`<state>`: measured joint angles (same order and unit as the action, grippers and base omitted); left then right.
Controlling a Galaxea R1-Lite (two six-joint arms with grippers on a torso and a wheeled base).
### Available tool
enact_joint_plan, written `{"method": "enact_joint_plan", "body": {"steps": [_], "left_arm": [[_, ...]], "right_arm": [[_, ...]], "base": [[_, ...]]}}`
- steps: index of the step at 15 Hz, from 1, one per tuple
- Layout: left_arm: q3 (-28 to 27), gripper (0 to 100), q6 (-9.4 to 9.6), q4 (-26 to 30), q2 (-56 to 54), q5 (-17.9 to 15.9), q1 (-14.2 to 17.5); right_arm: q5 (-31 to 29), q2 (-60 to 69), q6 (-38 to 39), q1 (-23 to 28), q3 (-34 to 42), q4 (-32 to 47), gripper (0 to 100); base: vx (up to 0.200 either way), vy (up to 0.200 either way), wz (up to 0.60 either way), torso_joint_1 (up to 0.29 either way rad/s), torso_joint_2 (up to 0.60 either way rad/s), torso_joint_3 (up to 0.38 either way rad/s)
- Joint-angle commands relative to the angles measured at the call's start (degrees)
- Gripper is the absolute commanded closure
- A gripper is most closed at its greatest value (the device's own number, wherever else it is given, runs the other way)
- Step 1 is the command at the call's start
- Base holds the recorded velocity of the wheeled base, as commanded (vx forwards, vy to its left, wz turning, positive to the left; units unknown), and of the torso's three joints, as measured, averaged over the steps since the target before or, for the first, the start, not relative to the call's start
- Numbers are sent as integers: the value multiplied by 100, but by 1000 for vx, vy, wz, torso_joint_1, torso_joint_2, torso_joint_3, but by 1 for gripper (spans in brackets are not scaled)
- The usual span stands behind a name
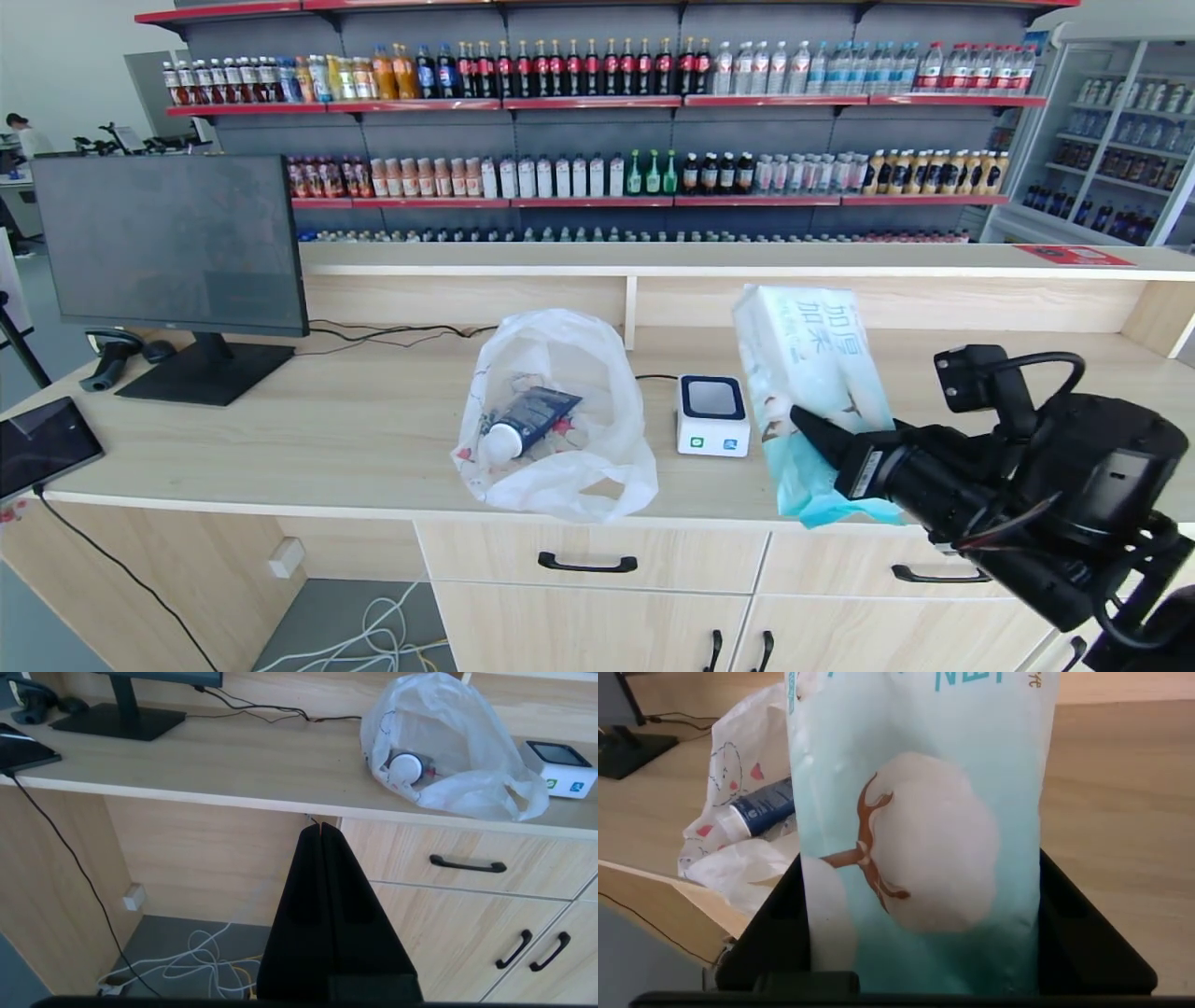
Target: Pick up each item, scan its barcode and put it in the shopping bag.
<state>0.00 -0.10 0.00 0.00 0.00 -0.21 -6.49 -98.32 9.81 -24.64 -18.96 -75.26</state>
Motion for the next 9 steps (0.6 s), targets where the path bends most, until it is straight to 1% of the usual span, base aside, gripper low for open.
{"method": "enact_joint_plan", "body": {"steps": [1, 2, 4, 6, 9], "left_arm": [[0, 100, -8, 0, 0, 0, 3], [0, 100, -8, 0, 0, 0, 3], [0, 100, -25, 0, 0, 0, 3], [0, 100, -25, 0, 0, 0, 3], [0, 100, -25, 0, 0, 0, 3]], "right_arm": [[657, 1561, -340, 618, 938, 12, 100], [754, 1799, -392, 653, 1034, 38, 100], [965, 2800, -551, 636, 1377, 302, 100], [983, 3134, -647, 636, 1456, 311, 100], [1158, 3310, -850, 636, 1360, 319, 100]], "base": [[0, 0, 0, 0, 0, 0], [0, 0, 0, 0, 0, 0], [0, 0, 0, 0, 0, 0], [0, 0, 0, 0, 0, 0], [-200, 0, 0, 12, 2, 4]]}}
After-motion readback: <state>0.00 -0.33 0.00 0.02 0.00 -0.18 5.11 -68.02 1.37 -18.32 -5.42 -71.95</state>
